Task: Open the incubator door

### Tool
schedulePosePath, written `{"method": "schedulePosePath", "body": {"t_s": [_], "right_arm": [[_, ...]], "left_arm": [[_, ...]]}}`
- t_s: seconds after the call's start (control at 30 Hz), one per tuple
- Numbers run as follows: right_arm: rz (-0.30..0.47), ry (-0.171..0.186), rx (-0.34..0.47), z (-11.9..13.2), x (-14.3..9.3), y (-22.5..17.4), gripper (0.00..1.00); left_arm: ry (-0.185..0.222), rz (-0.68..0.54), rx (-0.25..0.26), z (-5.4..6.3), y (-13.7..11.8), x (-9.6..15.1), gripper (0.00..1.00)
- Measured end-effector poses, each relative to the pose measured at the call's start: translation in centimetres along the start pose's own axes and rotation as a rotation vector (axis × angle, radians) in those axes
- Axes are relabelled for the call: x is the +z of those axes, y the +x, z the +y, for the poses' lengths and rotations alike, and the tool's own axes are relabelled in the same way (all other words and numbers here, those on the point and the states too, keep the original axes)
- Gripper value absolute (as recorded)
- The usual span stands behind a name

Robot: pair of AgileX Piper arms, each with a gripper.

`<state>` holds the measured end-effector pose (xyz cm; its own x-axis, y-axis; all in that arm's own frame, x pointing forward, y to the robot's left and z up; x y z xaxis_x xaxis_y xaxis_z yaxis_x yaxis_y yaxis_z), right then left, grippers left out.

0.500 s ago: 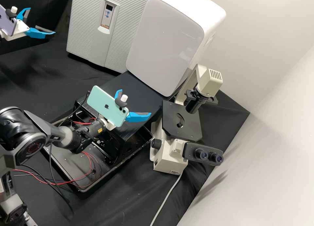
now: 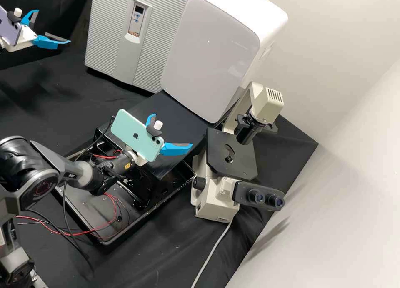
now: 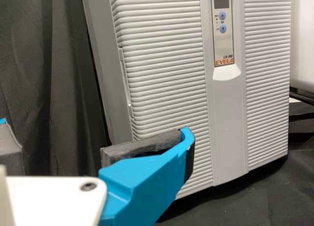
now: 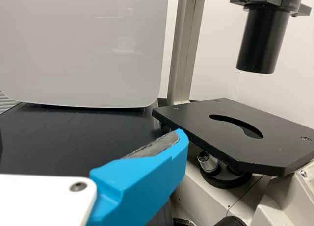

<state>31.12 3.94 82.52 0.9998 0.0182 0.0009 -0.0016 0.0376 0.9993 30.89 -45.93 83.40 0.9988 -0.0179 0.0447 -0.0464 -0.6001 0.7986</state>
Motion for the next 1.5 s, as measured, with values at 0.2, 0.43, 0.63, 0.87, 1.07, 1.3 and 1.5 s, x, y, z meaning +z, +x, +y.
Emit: {"method": "schedulePosePath", "body": {"t_s": [0.2, 0.43, 0.63, 0.87, 1.07, 1.3, 1.5], "right_arm": [[0.000, 0.000, 0.000, 0.0, 0.0, 0.0, 1.00], [0.000, 0.000, 0.000, 0.0, 0.0, 0.0, 1.00], [0.000, 0.000, 0.000, 0.0, 0.0, 0.0, 1.00], [0.000, 0.000, 0.000, 0.0, 0.0, 0.0, 1.00], [0.000, 0.000, 0.000, 0.0, 0.0, 0.0, 1.00], [0.000, 0.000, 0.000, 0.0, 0.0, 0.0, 1.00], [0.000, 0.000, 0.000, 0.0, 0.0, 0.0, 1.00]], "left_arm": [[0.023, -0.013, 0.008, 0.2, 0.8, -0.3, 1.00], [0.027, -0.026, 0.061, 1.5, 5.2, -2.4, 1.00], [0.004, -0.088, 0.062, 2.5, 9.2, -3.2, 1.00], [-0.049, -0.203, 0.029, 2.8, 12.5, -2.6, 1.00], [-0.093, -0.306, -0.006, 2.6, 14.7, -2.1, 1.00], [-0.111, -0.353, -0.021, 2.6, 16.7, -1.8, 1.00], [-0.099, -0.364, -0.022, 2.5, 18.2, -1.9, 1.00]]}}
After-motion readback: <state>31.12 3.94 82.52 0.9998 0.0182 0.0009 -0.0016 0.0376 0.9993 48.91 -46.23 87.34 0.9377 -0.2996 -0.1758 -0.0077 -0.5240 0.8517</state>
